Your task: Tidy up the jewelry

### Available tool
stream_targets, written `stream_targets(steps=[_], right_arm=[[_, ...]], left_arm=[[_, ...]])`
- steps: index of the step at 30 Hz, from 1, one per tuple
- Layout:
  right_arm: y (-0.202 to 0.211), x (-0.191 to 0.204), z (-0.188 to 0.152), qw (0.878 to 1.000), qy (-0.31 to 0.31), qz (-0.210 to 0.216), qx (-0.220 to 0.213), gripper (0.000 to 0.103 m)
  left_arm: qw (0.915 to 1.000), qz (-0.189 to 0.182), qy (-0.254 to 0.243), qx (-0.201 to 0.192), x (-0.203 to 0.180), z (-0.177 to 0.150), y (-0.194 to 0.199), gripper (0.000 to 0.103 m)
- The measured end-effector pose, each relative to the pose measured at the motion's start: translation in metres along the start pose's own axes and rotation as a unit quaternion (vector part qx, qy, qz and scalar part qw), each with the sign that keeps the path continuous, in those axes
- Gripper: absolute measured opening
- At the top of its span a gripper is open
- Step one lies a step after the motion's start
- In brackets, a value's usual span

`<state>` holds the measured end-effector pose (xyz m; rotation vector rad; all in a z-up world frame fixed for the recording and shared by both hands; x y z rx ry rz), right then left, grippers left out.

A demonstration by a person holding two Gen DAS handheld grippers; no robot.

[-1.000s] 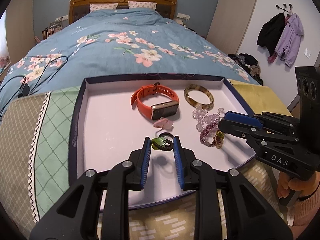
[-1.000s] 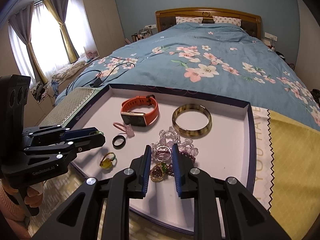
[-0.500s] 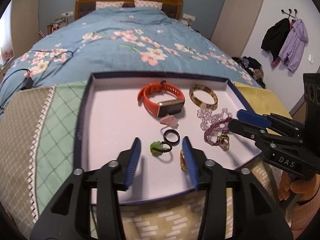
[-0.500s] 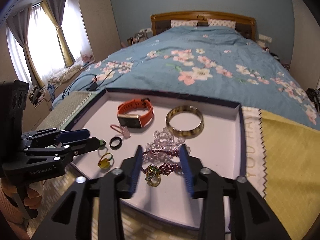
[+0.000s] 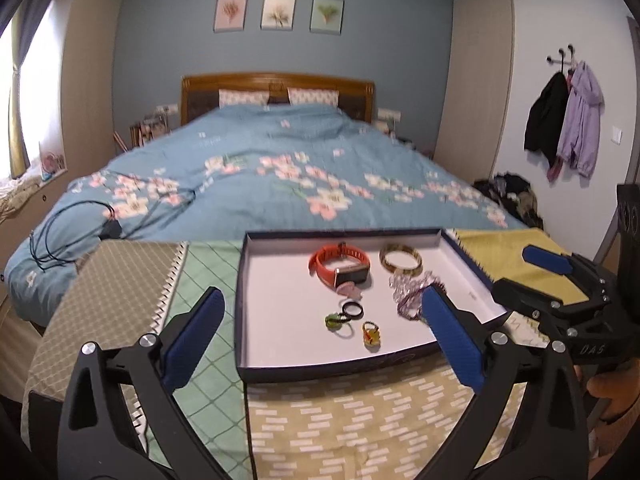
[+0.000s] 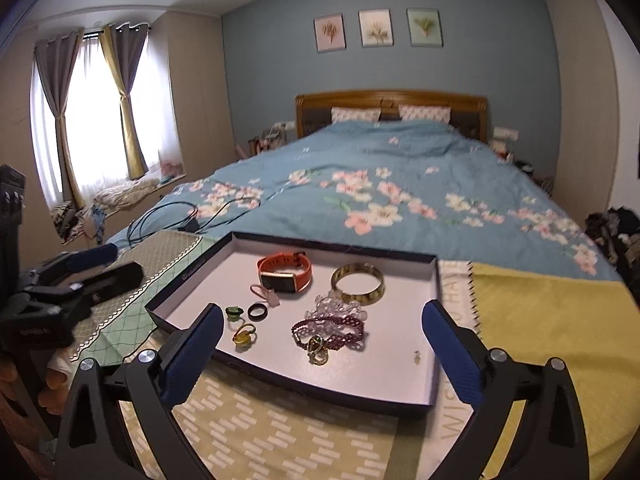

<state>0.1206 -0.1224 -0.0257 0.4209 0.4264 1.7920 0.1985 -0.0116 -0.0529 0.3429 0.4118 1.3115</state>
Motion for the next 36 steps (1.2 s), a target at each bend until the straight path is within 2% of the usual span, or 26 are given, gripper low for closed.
stream_targets(steps=[5,14,18,36], right_arm=[[0.028,0.004,0.005,0.999,0.005,-0.009,-0.047,0.096],[0.082,0.006,0.02,0.989,0.004,-0.035,-0.14,0.096],[0.092,0.014,0.022,0.987,0.02,-0.045,-0.151,0.096],[0.113,0.025,0.017,0.982,0.018,-0.05,-0.179,0.096]], left_arm=[[0.9982,0.016,-0.003,-0.059,-0.003,0.006,0.045,0.097],[0.9919,0.047,-0.004,-0.118,-0.006,0.007,0.096,0.097],[0.9911,0.049,-0.01,-0.124,-0.01,0.009,0.107,0.097],[0.9841,0.056,-0.015,-0.168,-0.019,0.021,0.157,0.097]])
Point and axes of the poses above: each gripper's, at about its wrist camera, not at the fingertips, and y roughly against the way its jaws point, x to its left, z to its top, the point moved 9 cm from there along -y, roughly the way its jaws point, and after that the axes turned 1 degree about -z, right-handed, at the moved point
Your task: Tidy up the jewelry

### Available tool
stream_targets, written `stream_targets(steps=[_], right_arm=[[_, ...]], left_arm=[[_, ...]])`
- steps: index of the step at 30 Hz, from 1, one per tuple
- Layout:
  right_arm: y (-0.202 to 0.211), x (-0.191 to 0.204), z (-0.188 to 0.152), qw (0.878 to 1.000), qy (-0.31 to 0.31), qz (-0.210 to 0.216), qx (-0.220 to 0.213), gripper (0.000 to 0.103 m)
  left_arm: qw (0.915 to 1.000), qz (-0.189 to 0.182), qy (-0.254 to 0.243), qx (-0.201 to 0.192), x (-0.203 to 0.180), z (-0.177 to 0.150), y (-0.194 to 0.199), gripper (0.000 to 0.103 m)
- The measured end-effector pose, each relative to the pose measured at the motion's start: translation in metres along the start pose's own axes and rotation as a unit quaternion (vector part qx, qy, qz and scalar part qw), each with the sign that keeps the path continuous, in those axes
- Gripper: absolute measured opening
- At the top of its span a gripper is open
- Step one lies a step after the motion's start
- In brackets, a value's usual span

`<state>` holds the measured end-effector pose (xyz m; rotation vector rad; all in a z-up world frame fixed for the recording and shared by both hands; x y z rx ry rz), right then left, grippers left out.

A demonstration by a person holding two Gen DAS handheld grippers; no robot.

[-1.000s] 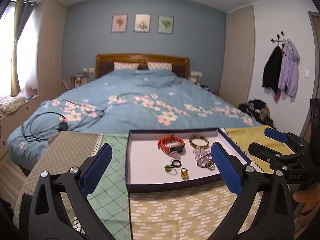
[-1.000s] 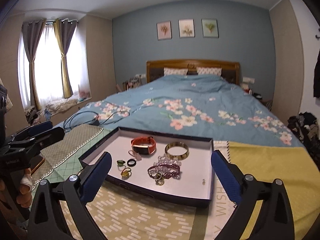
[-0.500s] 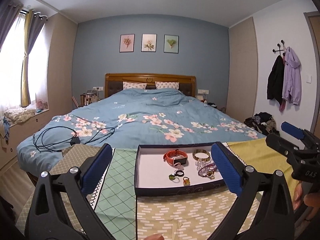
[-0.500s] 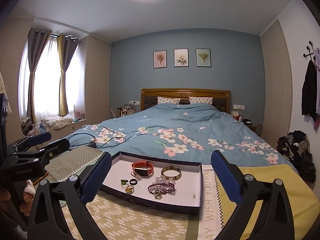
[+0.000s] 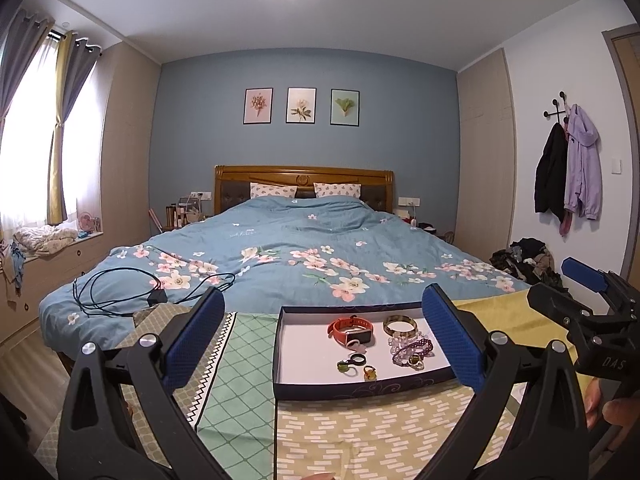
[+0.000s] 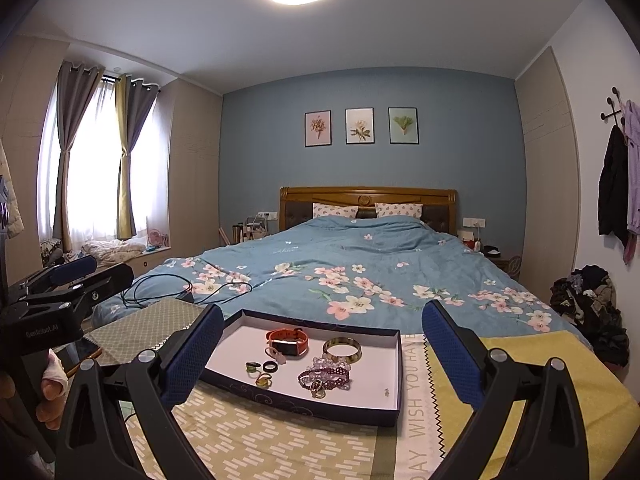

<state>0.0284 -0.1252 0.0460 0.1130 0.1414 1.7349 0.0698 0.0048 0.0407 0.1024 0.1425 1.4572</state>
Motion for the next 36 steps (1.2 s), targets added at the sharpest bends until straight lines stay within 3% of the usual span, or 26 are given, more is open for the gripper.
stream_targets(steps=[36], right_arm=[[0.016,0.004,0.003,1.0,-0.003,0.001,-0.014,0.096]], left_arm=[[0.9998,0.004,-0.002,-0.019,-0.007,0.006,0.026,0.097]])
Point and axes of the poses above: each gripper's, at about its wrist camera, not at the fingertips, and y roughly against the way its jaws point, x to its left, z to its top, the point moved 9 cm from there along -y, roughly the way its jaws point, and after that the axes turned 1 degree about -z, right-handed, at the moved point
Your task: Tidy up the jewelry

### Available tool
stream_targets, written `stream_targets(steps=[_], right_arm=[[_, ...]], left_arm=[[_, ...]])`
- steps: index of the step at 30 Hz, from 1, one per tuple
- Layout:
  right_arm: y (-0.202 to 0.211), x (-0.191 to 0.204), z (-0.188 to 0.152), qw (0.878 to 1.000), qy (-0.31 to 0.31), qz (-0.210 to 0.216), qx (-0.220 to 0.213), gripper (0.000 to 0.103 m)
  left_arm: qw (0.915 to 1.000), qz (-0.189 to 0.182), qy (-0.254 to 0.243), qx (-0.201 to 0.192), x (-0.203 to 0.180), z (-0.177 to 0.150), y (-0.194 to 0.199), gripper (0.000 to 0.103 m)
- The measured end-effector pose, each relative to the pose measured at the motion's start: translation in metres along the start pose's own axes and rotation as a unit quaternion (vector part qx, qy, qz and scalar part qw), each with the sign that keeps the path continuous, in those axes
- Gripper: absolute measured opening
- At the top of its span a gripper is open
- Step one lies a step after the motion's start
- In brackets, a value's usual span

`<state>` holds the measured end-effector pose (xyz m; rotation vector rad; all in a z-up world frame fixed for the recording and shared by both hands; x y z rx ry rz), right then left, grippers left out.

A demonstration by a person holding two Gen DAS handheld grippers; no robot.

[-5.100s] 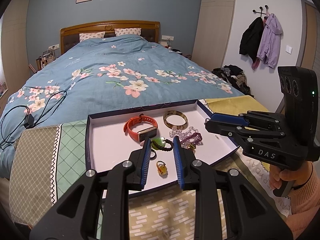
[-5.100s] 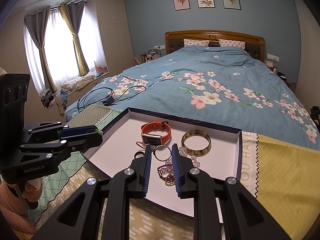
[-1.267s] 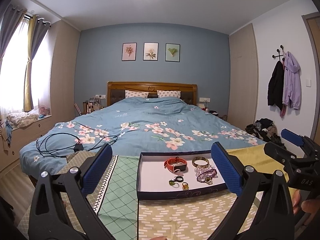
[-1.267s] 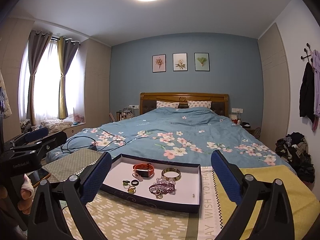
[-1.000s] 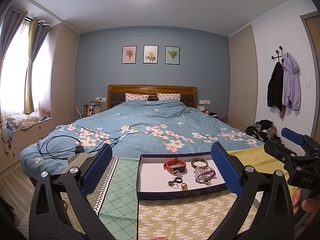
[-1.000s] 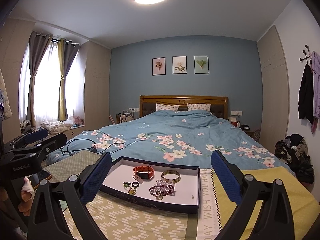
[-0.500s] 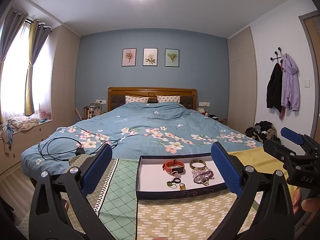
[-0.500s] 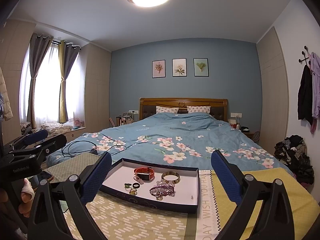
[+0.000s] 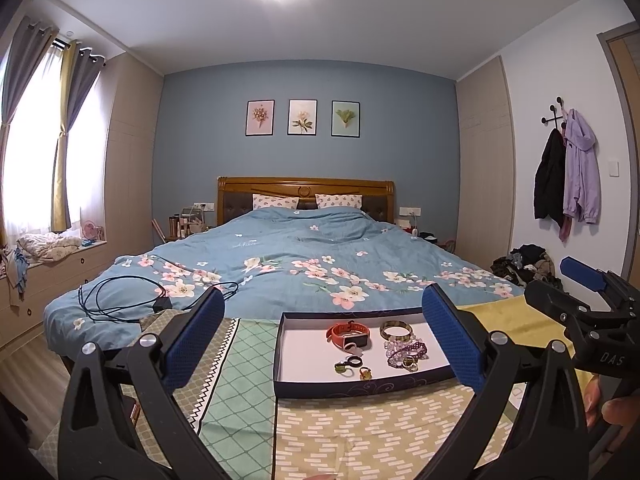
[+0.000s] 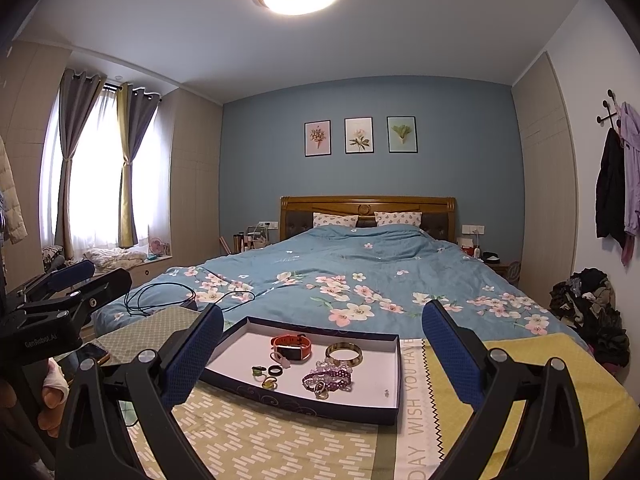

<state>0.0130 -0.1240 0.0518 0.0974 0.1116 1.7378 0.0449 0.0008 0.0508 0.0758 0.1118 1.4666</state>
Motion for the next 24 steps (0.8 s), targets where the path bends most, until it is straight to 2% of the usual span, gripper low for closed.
stream_targets(steps=[16,24], right_arm=[[-0.0006,-0.0004,-0.0018,1.0,-0.003,0.002,0.003,0.096],[-0.0016,-0.0001,-0.005,1.0,-0.005,0.001,0.008,0.096]], left_arm=[[1.0,0.005,-0.002,-0.004,0.0025,-0.0027,-0.0007,0.097],[1.0,0.004,-0.003,0.006,0.0005,-0.008,-0.0072,0.097]])
Point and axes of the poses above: each gripper's, at about its wrist camera, not at the fingertips, and y roughly against the way its jaws point, x to its left, z to its top, the point moved 9 cm from there along -y, roughly the way its jaws point, and after that the axes turned 1 degree about -z, right-handed, at the moved point
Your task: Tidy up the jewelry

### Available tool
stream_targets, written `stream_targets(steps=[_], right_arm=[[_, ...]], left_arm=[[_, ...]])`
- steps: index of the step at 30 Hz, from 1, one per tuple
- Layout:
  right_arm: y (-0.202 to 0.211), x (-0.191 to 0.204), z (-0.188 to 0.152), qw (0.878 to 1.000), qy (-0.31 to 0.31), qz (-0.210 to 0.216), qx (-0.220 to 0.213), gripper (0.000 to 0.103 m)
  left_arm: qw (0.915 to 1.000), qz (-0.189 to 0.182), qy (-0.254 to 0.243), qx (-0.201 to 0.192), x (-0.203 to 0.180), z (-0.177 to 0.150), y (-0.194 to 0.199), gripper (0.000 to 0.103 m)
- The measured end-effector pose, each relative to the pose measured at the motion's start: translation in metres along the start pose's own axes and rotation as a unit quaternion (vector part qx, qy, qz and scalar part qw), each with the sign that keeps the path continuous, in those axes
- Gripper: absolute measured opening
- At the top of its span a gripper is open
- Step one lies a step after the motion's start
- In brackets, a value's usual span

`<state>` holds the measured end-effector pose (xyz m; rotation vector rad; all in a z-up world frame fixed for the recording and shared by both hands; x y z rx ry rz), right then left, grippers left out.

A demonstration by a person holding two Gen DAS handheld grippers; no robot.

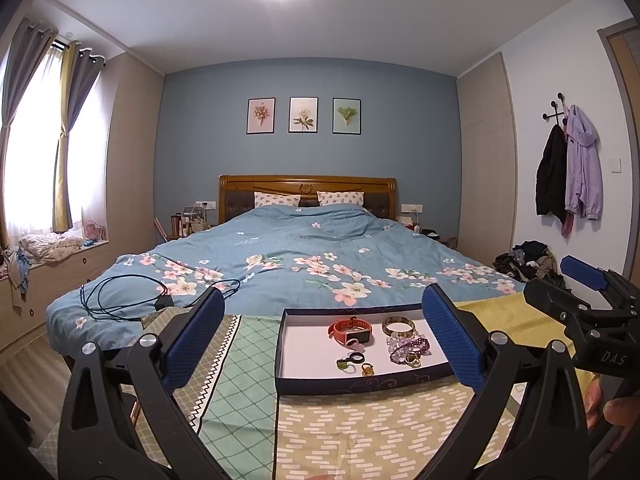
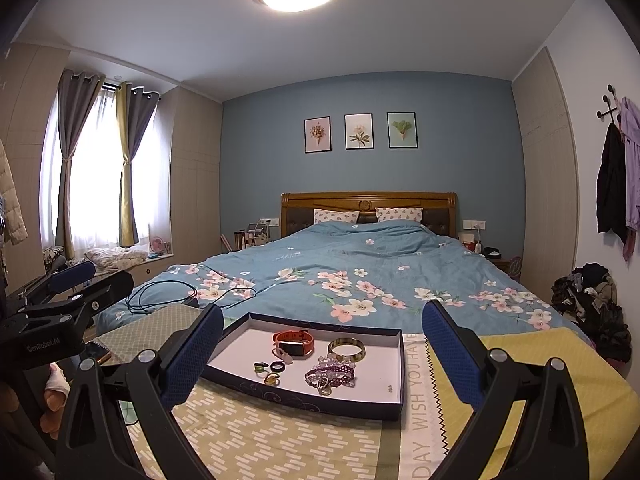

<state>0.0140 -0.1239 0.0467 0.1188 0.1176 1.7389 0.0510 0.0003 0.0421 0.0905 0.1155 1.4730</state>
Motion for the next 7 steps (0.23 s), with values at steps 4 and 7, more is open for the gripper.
stream_targets(steps=[4,7], right_arm=[[-0.0017,-0.0001,-0.0026,1.0,-0.002,0.001,0.004,0.096],[-0.0023,0.0002,-0.0028,1.0,-0.002,0.001,0.005,0.096]], left_arm=[[1.0,-0.001,0.003,0.006,0.0006,-0.0025,-0.0028,0.097],[1.0,-0.002,0.002,0.009,-0.0004,-0.0043,-0.0033,0.097]])
Point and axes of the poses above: each gripper's, at about its wrist camera, not at the fingertips, and y roughly against the way its jaws point, x to its left, z to its top, the point moved 9 cm from there along -y, roughly the way its jaws point, and after that the axes turned 1 degree about -z, right-handed, at the moved point
